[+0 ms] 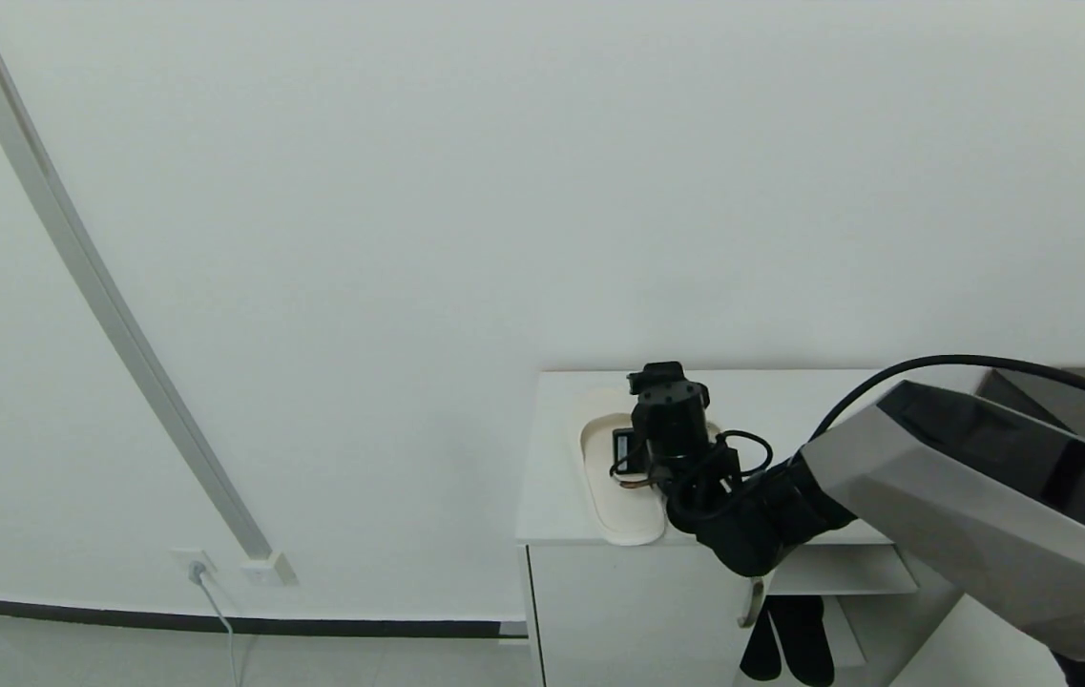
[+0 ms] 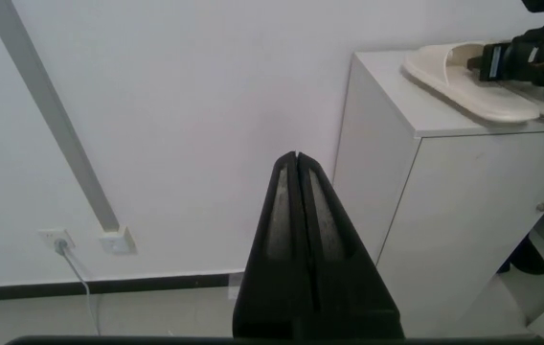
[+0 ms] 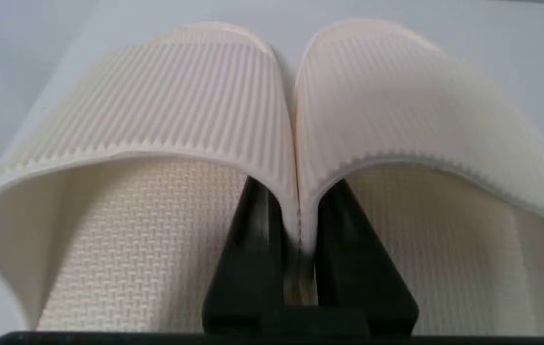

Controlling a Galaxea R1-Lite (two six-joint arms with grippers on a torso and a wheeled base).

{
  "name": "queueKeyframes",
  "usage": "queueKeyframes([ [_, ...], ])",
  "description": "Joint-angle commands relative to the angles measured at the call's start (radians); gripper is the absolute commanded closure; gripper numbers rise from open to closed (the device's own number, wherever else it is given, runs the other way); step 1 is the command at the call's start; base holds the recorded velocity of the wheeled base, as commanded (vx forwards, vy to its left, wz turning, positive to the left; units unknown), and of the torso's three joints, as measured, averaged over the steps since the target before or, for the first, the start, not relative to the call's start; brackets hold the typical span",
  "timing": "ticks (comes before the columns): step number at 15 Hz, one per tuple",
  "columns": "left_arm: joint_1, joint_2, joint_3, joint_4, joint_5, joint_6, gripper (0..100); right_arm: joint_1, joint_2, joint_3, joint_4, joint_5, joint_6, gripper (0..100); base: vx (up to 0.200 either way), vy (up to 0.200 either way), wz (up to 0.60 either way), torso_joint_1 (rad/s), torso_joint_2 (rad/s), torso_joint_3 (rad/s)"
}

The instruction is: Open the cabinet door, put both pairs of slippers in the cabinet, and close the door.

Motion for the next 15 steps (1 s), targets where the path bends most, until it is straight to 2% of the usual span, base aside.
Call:
queueKeyframes([
  [1,0.000,0.001,0.000,0.000,0.000,0.000,100,0.015,-0.145,0.109,-0.020,0.048,0.000,100,0.000,0.000,0.00,0.000,0.00,0.000],
  [5,0.002,0.001,0.000,0.000,0.000,0.002,100,0.063,-0.458,0.439,-0.095,0.225,-0.025,100,0.000,0.000,0.00,0.000,0.00,0.000],
  [8,0.000,0.001,0.000,0.000,0.000,0.003,100,0.107,-0.639,0.594,-0.101,0.341,-0.029,100,0.000,0.000,0.00,0.000,0.00,0.000],
  [11,0.000,0.001,0.000,0.000,0.000,0.002,100,0.124,-0.728,0.659,-0.098,0.399,-0.042,100,0.000,0.000,0.00,0.000,0.00,0.000],
  [15,0.000,0.001,0.000,0.000,0.000,0.002,100,0.121,-0.730,0.734,-0.190,0.424,-0.180,100,0.000,0.000,0.00,0.000,0.00,0.000],
])
